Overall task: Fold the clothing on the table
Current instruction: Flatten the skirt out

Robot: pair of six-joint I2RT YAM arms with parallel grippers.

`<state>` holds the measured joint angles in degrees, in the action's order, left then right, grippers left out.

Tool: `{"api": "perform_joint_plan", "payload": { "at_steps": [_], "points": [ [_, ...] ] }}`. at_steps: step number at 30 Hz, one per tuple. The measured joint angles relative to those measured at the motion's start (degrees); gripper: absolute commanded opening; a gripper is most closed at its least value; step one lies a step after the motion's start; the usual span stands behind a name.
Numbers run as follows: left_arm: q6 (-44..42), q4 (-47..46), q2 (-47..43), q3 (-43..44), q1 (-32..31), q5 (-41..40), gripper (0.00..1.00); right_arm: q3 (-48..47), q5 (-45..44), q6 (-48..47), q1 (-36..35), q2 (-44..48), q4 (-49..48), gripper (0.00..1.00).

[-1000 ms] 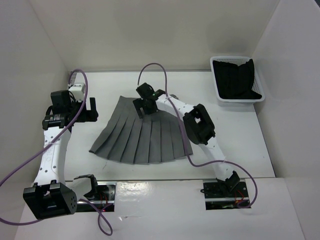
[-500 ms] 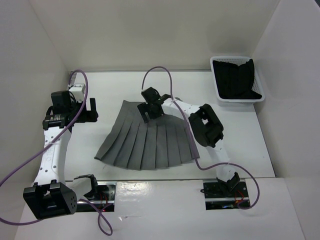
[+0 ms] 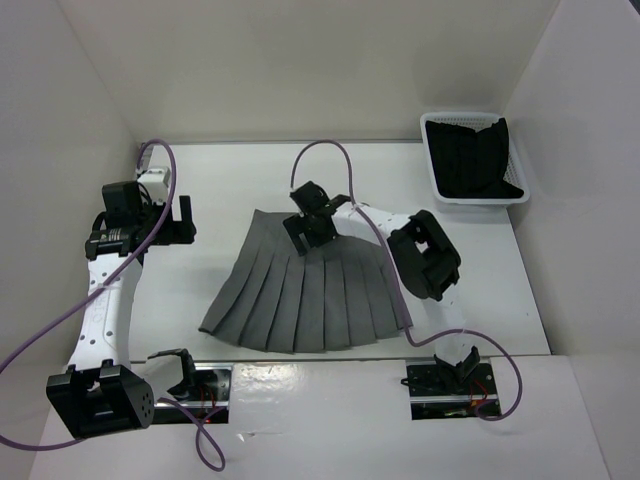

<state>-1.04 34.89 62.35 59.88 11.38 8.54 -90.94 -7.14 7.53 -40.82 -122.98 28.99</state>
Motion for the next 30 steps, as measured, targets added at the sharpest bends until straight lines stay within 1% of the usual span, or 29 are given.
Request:
{"api": "perform_joint_plan", "payload": {
  "at_steps": [17,30],
  "points": [
    [0.0,-0.2,0.0,-0.4,0.0,-0.4,1.0,7.2,0.1,-1.5,0.0,4.9,-1.2,0.99],
    [0.0,-0.2,-0.1,-0.4,0.0,-0.4,1.0,9.7,0.2,-4.0,0.0,7.6,0.7,0.99]
  ]
}}
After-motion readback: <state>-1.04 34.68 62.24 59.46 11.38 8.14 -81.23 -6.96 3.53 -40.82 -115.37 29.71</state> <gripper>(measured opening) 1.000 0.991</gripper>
